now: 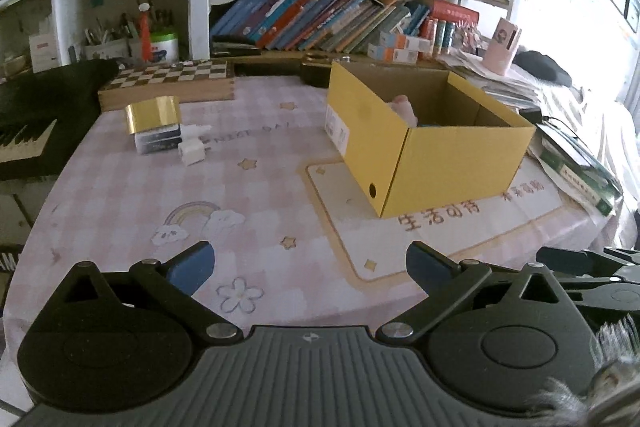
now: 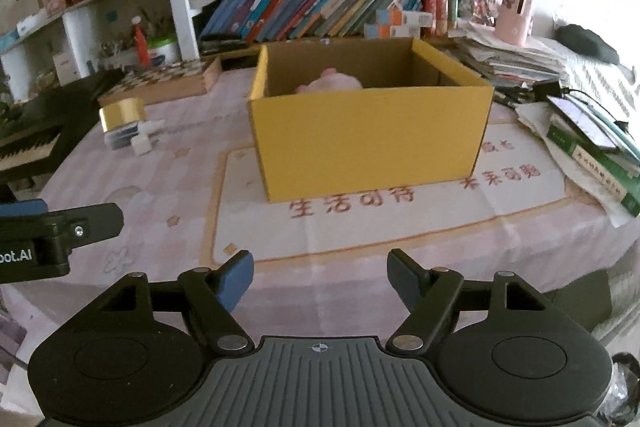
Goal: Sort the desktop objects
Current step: 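Withdraw both open tools from the box back toward the table, then approach the yellow tape roll with the left tool while the right tool approaches the white plug adapter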
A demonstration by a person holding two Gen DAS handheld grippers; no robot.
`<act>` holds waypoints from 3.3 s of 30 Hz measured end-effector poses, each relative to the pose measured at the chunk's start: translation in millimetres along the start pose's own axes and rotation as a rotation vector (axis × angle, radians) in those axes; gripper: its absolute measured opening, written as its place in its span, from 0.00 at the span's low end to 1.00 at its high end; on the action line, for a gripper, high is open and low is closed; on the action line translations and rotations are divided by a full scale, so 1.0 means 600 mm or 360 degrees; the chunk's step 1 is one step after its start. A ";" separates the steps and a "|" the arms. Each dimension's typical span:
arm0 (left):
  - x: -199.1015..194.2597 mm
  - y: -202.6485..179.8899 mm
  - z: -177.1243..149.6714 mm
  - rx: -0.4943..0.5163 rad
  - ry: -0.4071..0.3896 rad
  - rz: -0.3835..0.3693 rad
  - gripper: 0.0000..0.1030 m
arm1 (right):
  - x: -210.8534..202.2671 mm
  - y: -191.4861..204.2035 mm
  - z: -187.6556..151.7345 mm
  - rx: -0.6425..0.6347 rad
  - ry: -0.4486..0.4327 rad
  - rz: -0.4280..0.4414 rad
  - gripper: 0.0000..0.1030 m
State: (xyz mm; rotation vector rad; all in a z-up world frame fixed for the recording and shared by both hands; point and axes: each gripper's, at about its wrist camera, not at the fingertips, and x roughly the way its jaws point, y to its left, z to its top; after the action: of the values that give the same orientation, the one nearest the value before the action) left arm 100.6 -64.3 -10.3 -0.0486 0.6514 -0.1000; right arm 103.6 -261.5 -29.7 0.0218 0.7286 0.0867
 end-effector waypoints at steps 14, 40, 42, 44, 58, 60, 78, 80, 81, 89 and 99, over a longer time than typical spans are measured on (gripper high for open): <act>-0.037 0.055 -0.043 -0.0026 0.0032 0.0002 1.00 | -0.016 0.067 -0.037 -0.0066 0.0070 0.0050 0.74; -0.076 0.178 -0.053 -0.0222 -0.0043 0.0224 1.00 | 0.002 0.208 -0.013 -0.0337 0.0048 0.0295 0.74; -0.073 0.185 -0.052 -0.0239 -0.0038 0.0240 1.00 | 0.009 0.215 -0.009 -0.0354 0.0053 0.0310 0.74; -0.066 0.193 -0.049 -0.0255 -0.0033 0.0257 1.00 | 0.018 0.221 -0.004 -0.0370 0.0059 0.0325 0.74; 0.024 0.225 0.018 -0.0286 -0.0016 0.0339 1.00 | 0.116 0.245 0.066 -0.0431 0.0100 0.0429 0.74; 0.040 0.229 0.031 -0.0289 -0.0010 0.0346 1.00 | 0.132 0.245 0.079 -0.0435 0.0107 0.0440 0.74; 0.171 0.252 0.153 -0.0318 -0.0008 0.0427 1.00 | 0.263 0.234 0.196 -0.0433 0.0098 0.0496 0.74; 0.184 0.255 0.165 -0.0314 -0.0017 0.0443 1.00 | 0.276 0.232 0.208 -0.0431 0.0096 0.0501 0.74; 0.191 0.257 0.172 -0.0310 -0.0019 0.0449 1.00 | 0.282 0.232 0.214 -0.0428 0.0090 0.0503 0.74; 0.243 0.268 0.216 -0.0276 -0.0042 0.0465 1.00 | 0.322 0.229 0.264 -0.0378 0.0020 0.0490 0.74; 0.294 0.277 0.244 -0.0234 -0.0039 0.0490 1.00 | 0.370 0.208 0.311 -0.0256 -0.0019 0.0406 0.80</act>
State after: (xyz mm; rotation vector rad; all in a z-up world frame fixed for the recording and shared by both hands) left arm 341.9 83.6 -13.1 -0.0902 0.6340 0.2453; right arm 383.7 -115.8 -31.6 -0.0385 0.7024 0.3884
